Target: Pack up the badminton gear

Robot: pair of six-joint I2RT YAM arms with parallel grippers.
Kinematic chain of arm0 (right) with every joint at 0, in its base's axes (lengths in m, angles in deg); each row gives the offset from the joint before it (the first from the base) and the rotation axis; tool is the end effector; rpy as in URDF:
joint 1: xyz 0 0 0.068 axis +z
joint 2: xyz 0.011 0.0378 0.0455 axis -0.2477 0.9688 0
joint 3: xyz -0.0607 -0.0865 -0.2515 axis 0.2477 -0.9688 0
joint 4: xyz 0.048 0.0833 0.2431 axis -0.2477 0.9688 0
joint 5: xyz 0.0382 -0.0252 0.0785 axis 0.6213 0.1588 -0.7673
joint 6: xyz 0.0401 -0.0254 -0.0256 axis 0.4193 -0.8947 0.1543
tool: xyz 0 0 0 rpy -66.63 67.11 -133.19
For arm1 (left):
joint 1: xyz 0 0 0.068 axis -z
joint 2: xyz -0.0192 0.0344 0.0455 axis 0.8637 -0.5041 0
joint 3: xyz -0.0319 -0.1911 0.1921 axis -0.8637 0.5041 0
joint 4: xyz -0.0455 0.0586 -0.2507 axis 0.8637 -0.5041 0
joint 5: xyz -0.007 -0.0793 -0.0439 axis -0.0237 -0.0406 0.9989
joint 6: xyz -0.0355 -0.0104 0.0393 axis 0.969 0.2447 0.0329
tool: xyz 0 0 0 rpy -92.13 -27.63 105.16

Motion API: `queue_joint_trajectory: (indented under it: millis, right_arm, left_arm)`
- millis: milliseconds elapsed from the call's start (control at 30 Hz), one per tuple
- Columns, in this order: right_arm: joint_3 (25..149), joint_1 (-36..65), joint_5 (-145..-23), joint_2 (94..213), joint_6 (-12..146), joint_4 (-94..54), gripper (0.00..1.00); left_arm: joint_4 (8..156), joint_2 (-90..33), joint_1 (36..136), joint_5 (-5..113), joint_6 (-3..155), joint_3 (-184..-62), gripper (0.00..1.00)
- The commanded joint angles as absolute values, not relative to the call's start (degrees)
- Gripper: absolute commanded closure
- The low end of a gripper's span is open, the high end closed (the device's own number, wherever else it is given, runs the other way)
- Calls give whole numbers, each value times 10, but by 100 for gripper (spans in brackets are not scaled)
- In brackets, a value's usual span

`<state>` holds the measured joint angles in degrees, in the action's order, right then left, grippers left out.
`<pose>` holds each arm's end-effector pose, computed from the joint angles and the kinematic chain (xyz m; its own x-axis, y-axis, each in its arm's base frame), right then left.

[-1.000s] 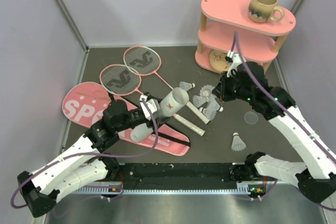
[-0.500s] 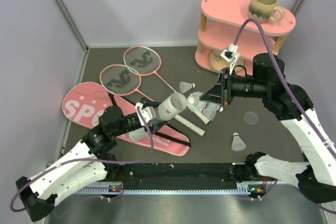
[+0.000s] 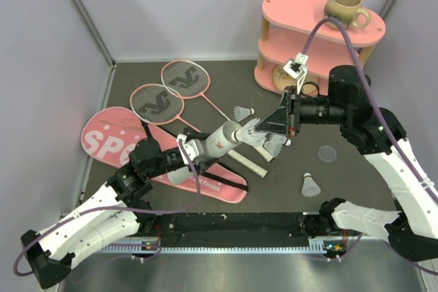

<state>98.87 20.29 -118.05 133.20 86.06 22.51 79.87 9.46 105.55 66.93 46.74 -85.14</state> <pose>0.1347 0.1220 0.4777 -0.6293 -0.0411 -0.7761 -0.7496 0.2957 0.5922 0.1053 -0.1270 0.3156 0.2449 0.1506 -0.9578 0.8893 0.3588 0.2837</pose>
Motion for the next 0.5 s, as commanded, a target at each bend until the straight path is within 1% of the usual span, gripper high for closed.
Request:
queue_joint_trajectory:
  millis: [0, 167, 200, 300, 333, 367, 400, 467]
  right_arm:
    - [969, 237, -1150, 1353, 870, 191, 100]
    - [973, 259, -1119, 1393, 856, 188, 100]
    - [974, 259, -1100, 1397, 853, 190, 97]
    - [977, 261, -1067, 1404, 841, 192, 98]
    - [977, 260, -1068, 1409, 840, 193, 96]
    - [978, 262, -1070, 1411, 837, 194, 92]
    - [978, 264, -1072, 1418, 833, 200, 83]
    - [979, 275, -1069, 1426, 825, 205, 77]
  left_arm:
    - [815, 102, 1056, 679, 464, -843, 89]
    - [815, 107, 1056, 677, 466, -844, 89]
    - [817, 107, 1055, 678, 466, -843, 89]
    - [817, 114, 1056, 680, 467, -842, 89]
    - [817, 116, 1056, 678, 467, -841, 89]
    - [819, 116, 1055, 677, 468, -841, 89]
    - [820, 117, 1055, 676, 467, -840, 89]
    - [820, 117, 1056, 677, 468, -842, 90]
